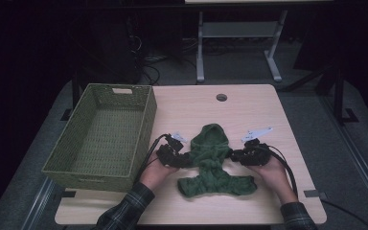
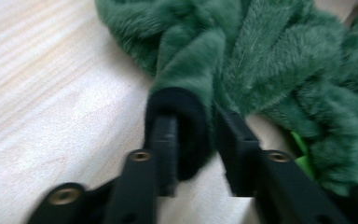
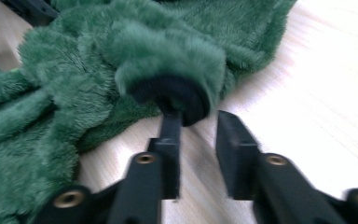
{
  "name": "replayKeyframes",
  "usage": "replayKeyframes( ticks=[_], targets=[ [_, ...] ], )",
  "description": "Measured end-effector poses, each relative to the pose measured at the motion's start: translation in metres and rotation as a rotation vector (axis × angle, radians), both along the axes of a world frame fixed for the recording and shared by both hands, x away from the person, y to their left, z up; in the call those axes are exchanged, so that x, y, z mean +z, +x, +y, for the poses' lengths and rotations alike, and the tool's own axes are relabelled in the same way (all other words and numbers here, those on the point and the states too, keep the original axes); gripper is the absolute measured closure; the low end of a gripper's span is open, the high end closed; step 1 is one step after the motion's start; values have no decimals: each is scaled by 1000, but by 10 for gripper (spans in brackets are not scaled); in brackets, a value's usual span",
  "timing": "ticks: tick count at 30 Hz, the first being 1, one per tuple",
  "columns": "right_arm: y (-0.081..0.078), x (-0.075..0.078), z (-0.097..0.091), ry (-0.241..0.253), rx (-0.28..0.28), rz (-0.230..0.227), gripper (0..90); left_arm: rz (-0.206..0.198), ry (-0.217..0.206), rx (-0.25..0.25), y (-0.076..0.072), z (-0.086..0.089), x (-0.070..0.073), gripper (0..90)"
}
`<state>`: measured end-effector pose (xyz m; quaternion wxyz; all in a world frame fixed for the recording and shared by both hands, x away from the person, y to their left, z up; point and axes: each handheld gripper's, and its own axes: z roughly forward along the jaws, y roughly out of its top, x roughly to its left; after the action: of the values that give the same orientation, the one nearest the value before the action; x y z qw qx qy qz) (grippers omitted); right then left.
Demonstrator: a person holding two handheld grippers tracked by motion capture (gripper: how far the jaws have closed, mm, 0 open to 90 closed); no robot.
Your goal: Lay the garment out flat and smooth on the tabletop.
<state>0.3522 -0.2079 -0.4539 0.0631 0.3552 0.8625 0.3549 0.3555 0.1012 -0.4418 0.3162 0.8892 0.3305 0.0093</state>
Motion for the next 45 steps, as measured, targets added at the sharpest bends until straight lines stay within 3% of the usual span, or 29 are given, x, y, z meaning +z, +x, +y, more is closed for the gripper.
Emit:
replayKeyframes(
  ticks=[5, 11, 19, 23, 26, 31, 36, 41, 45],
  targets=[
    [-6, 15, -10, 49, -16, -36, 613, -68, -72, 15, -5, 2, 26, 502],
    [1, 34, -17, 92, -57, -64, 618, -89, -75, 31, 10, -2, 38, 494],
    [37, 33, -4, 78, -92, -28, 607, -78, -91, 49, 52, -15, 25, 500],
    [51, 27, 3, 58, -105, -14, 609, -78, -71, 45, 69, -19, 17, 506],
    [58, 19, 4, 71, -121, -2, 608, -72, -54, 61, 77, -22, 10, 506],
    [66, 4, 5, 82, -138, 45, 598, -50, -23, 46, 84, -23, -4, 514],
    [69, -6, 13, 69, -120, 66, 618, -56, 1, 35, 82, -24, -9, 579],
    [68, -12, 19, 36, -110, 82, 752, -42, 16, 20, 79, -25, -13, 751],
    [66, -11, 21, 1, -90, 61, 865, -48, 27, 5, 77, -25, -12, 864]
  ],
)
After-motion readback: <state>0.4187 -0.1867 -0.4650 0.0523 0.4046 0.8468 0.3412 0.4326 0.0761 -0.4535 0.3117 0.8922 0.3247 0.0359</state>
